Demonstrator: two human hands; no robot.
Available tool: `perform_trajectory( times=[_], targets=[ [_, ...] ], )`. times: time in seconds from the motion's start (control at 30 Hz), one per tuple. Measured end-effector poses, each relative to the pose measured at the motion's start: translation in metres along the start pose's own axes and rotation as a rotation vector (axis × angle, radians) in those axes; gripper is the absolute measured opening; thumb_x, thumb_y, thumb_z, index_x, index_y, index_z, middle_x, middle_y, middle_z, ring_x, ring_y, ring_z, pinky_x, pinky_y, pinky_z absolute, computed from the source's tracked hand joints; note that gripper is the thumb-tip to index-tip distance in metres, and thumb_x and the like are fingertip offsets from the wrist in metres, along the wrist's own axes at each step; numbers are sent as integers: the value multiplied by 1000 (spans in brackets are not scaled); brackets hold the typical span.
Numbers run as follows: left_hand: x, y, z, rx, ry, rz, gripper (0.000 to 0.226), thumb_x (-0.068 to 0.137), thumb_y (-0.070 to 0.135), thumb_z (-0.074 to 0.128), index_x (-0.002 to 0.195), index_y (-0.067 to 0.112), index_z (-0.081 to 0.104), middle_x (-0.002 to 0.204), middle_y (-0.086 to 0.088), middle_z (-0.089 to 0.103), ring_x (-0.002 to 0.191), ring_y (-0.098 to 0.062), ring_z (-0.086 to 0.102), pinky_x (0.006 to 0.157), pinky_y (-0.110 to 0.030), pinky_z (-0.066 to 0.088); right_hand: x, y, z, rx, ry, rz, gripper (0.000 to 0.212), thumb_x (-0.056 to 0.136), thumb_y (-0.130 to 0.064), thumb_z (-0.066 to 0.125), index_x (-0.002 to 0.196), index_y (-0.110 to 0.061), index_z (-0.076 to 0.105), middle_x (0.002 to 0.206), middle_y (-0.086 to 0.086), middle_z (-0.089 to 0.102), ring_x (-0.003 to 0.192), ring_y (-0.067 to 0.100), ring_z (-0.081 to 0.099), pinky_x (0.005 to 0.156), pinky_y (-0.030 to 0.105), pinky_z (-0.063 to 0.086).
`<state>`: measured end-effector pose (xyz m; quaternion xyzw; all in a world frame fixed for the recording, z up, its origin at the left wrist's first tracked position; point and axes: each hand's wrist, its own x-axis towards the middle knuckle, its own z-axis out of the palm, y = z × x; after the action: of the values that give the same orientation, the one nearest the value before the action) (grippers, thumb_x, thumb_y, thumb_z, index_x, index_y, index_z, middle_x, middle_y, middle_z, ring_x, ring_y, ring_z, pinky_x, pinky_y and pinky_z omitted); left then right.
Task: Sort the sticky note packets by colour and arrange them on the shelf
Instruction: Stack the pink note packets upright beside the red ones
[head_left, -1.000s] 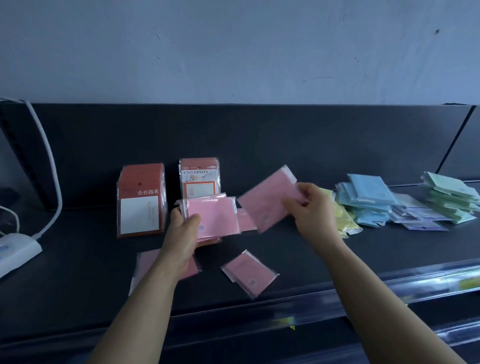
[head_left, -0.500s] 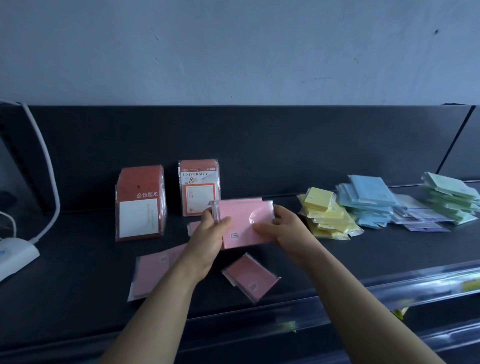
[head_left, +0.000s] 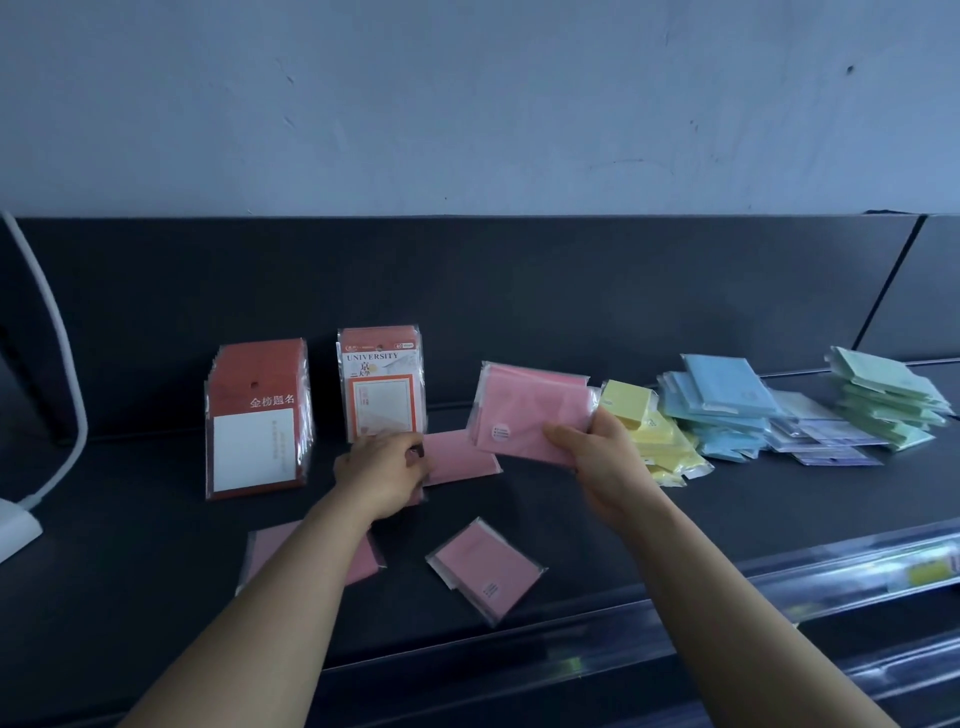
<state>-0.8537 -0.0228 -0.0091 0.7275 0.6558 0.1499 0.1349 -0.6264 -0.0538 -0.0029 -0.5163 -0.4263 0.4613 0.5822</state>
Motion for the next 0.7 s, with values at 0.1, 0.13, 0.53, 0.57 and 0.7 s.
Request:
perform_trajectory(
  times=[0.1, 0.13, 0.53, 0.57, 0.7],
  targets=[
    [6, 6, 0, 87, -45, -3, 42, 95, 51, 45, 136, 40, 47, 140, 5, 45, 131, -27, 35, 102, -44, 32, 2, 1, -2, 8, 7, 0, 26, 86, -4, 64, 111, -3, 59, 105, 16, 70, 100, 32, 67, 94, 52, 51],
    [6, 9, 1, 114, -78, -6, 47, 95, 54, 43, 141, 43, 40, 143, 4, 40, 133, -28, 31, 105, -45, 29, 2, 1, -3, 10, 9, -2, 24, 86, -3, 63, 109, -3, 60, 105, 16, 70, 100, 32, 67, 93, 52, 51],
    [-26, 15, -23, 265, -316, 85, 51, 90, 59, 49, 139, 51, 38, 142, 7, 37, 132, -23, 32, 108, -40, 26, 9, -2, 6, 16, -120, -28, 19, 88, 4, 59, 104, -6, 60, 105, 15, 70, 99, 29, 67, 92, 43, 53],
    [-26, 14, -29, 238, -346, 81, 47, 90, 57, 52, 136, 50, 45, 139, 9, 42, 129, -21, 37, 109, -39, 30, 10, -2, 7, 10, -135, -28, 18, 88, 3, 59, 103, -7, 61, 105, 15, 70, 99, 29, 67, 92, 43, 53],
    [-11, 15, -42, -36, -178, 56, 35, 92, 42, 58, 124, 29, 63, 128, 6, 61, 112, -14, 58, 101, -37, 46, 17, -1, 9, 1, -188, -43, 23, 87, 2, 60, 109, -5, 61, 104, 13, 71, 97, 27, 68, 91, 42, 53]
  ],
)
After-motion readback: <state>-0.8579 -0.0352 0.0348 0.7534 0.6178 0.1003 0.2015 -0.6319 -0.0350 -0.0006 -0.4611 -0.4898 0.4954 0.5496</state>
